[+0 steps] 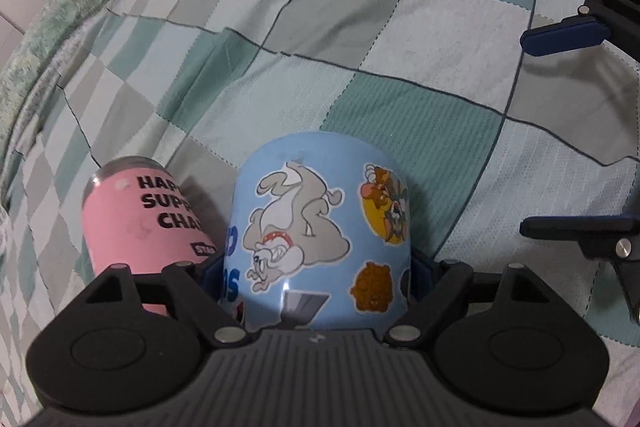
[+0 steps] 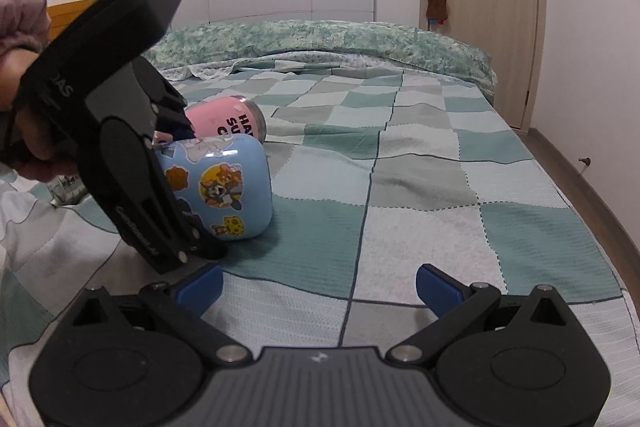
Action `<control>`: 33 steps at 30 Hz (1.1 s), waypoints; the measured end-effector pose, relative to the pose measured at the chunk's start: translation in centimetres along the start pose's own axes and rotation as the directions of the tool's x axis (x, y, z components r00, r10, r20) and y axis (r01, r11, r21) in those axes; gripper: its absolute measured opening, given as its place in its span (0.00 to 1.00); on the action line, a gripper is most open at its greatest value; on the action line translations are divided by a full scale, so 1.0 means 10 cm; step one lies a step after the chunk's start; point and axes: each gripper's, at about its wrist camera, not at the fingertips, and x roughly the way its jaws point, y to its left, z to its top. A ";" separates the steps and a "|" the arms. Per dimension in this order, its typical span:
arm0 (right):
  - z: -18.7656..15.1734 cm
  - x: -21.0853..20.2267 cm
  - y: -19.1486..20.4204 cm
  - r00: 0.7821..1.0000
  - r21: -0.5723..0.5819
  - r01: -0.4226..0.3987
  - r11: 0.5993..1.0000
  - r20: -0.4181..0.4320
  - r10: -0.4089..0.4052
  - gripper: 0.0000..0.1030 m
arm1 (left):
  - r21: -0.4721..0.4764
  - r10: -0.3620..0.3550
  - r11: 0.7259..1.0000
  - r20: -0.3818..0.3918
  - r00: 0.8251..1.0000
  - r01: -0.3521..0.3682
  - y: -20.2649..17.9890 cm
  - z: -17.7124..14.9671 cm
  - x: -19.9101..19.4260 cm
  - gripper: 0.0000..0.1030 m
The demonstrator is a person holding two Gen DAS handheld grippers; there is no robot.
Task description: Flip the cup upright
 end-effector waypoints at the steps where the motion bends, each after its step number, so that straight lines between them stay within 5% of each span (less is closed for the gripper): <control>1: 0.00 0.00 0.00 1.000 0.001 -0.002 1.000 0.001 0.002 1.00 | 0.010 0.008 1.000 0.009 1.000 -0.009 -0.03 -0.01 -0.03 0.82; 23: -0.13 -0.91 0.45 0.999 -0.035 0.018 0.999 0.043 -0.016 1.00 | 0.116 0.055 0.991 0.130 0.990 -0.070 -0.78 -0.60 -0.99 0.82; 33: -0.38 -1.30 0.65 0.999 -0.043 0.023 0.999 0.027 -0.021 1.00 | 0.247 0.017 0.968 0.124 0.992 -0.048 -1.24 -0.93 -0.90 0.82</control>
